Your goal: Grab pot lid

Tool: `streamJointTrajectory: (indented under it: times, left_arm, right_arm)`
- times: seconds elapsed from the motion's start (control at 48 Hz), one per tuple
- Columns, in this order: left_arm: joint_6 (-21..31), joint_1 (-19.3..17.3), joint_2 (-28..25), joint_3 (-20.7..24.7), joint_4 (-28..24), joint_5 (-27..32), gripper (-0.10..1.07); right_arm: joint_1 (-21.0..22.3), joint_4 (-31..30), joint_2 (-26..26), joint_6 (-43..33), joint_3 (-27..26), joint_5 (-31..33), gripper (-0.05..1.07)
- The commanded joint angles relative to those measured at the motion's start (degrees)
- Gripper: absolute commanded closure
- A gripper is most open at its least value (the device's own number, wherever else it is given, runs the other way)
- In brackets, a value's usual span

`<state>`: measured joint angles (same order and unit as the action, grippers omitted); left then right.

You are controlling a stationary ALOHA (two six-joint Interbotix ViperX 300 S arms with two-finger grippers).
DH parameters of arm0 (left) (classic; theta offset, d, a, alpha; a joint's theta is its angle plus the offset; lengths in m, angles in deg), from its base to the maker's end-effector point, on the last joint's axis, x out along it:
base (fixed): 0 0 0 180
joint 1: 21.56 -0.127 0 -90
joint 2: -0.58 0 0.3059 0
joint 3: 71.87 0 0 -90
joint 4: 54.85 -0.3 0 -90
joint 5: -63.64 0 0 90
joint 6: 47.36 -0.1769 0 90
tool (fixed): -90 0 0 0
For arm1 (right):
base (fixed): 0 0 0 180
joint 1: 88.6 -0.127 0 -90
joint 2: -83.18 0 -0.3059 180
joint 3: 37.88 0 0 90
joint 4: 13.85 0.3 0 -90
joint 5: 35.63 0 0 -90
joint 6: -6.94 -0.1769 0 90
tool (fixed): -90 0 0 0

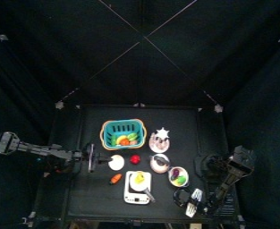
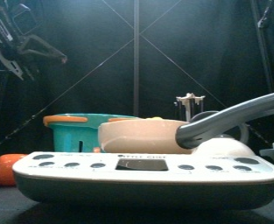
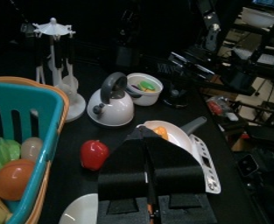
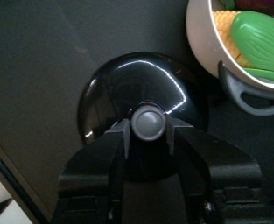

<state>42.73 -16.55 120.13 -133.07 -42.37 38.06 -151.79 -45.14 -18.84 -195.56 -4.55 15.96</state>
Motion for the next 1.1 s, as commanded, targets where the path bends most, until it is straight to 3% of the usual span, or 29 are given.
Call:
streamJointTrajectory:
  times: [0.0,0.333,0.625,1.083]
  left_arm:
    - [0.1,-0.2,0.0,0.7,0.0,-0.2,1.01]
    - [0.3,0.4,0.0,0.5,0.5,-0.3,1.01]
    - [0.0,0.7,0.0,0.4,6.6,-0.3,1.01]
    - [-0.3,0.3,0.0,0.4,5.9,-0.3,1.01]
  right_arm:
    - [0.6,0.1,-0.7,0.2,0.3,-1.0,0.41]
    - [2.5,-0.7,-0.7,0.4,0.4,-1.2,0.42]
    - [2.8,-0.7,-0.2,0.8,2.0,-1.2,0.42]
    - [5.2,-0.4,-0.1,1.4,0.7,-1.1,0.43]
